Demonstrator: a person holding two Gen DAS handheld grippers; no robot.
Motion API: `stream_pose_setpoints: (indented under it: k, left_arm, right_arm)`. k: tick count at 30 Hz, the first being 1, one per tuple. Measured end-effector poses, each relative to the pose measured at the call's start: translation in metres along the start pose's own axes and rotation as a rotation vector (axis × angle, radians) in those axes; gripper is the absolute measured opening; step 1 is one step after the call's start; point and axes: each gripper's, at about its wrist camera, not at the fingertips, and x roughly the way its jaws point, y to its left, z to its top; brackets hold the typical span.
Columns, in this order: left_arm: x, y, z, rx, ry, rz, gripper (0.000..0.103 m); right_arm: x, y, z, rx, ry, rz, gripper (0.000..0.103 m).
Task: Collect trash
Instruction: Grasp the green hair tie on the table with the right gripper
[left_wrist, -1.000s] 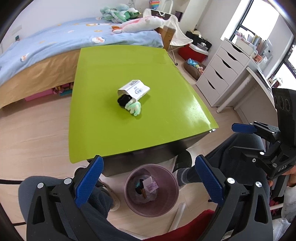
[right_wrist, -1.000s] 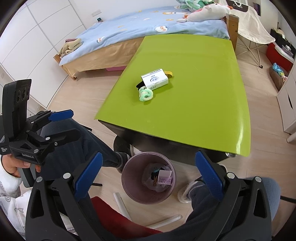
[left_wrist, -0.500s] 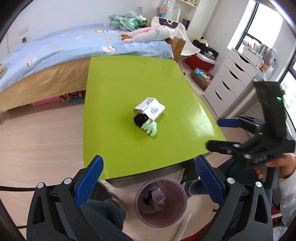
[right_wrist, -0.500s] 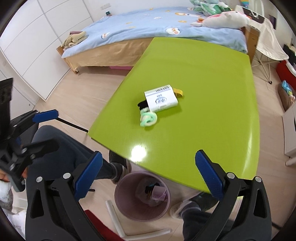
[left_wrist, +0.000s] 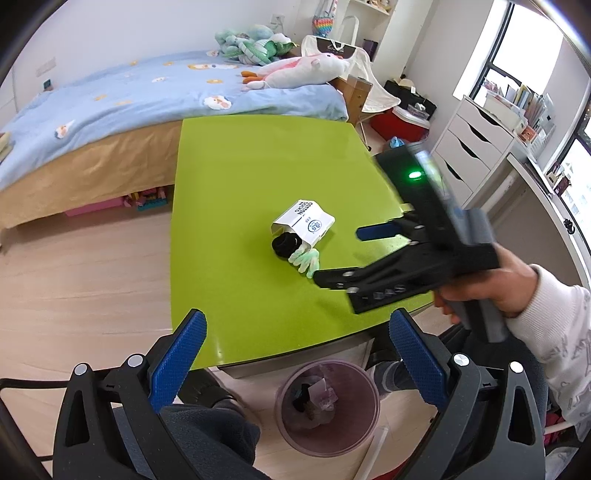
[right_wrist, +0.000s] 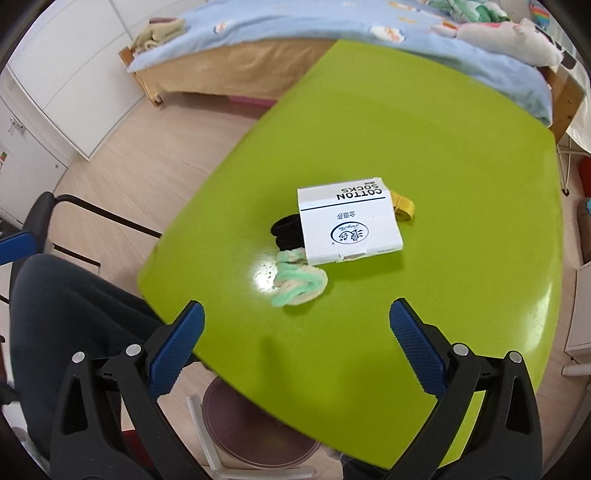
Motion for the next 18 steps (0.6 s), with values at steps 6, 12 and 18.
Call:
stream_pose_setpoints:
  k: [6,12,18]
  left_arm:
    - [0.000,0.006,-0.003,-0.016,0.007,0.007,0.095]
    - [0.003,0.008,-0.002,-0.019,0.012,0.007,0.095]
    - [0.007,0.007,0.002,-0.006,0.011,0.001,0.095]
  right_arm:
    - [0.024,-0.002,0.007,-0.004,0.050,-0.005,0.075]
    - [0.033,-0.008,0.011,0.004,0.067,-0.011,0.047]
    - [0.026,-0.013,0.007,0.011,0.054,-0.016,0.023]
